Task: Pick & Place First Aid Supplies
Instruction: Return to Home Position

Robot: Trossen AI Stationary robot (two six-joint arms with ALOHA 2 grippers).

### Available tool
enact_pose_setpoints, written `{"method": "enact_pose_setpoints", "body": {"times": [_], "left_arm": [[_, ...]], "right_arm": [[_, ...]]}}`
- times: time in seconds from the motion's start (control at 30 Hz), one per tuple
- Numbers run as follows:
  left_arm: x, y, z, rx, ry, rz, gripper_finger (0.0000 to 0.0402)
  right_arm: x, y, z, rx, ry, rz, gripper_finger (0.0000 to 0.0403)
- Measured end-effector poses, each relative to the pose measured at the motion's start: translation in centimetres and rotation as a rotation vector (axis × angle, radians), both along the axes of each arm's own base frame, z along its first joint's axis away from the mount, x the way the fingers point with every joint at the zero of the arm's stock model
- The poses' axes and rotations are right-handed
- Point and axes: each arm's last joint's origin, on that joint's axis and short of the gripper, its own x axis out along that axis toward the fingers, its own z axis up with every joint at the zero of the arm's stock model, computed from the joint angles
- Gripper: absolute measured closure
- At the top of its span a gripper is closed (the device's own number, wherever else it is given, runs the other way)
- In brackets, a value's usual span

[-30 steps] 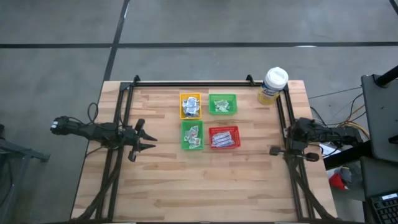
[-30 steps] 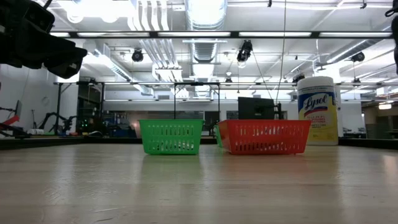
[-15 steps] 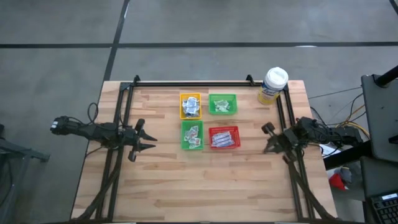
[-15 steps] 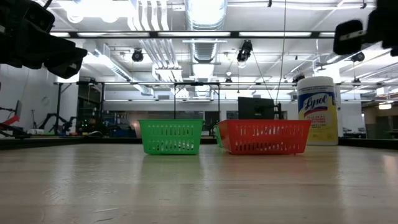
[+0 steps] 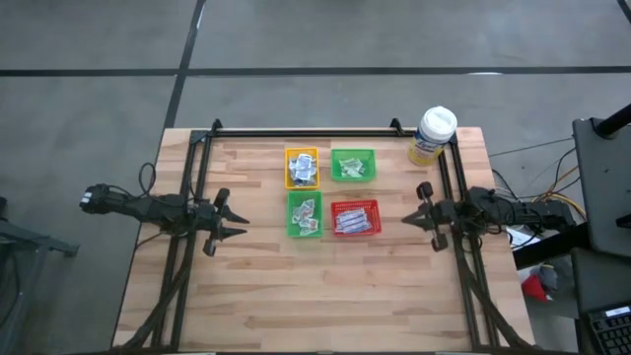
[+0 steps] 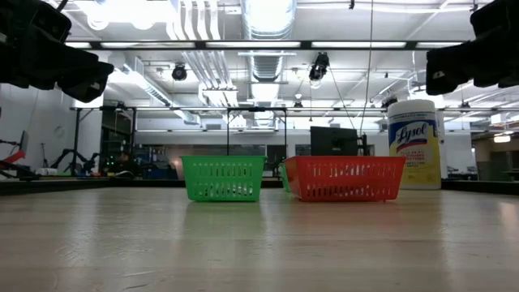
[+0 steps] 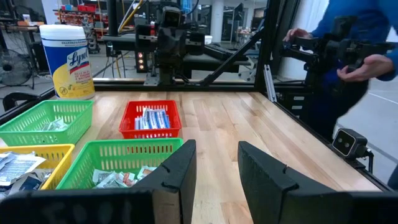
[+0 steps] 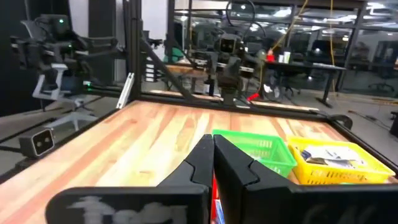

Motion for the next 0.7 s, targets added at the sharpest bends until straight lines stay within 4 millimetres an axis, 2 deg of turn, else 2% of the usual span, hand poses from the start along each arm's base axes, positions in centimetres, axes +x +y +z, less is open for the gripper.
{"method": "enact_pose_setpoints", "body": {"times": [0.7], "left_arm": [[0.00,0.00,0.00,0.000,0.000,0.000,0.0287]], "right_arm": [[0.08,0.00,-0.09,0.002,0.012,-0.002,0.0394]]}}
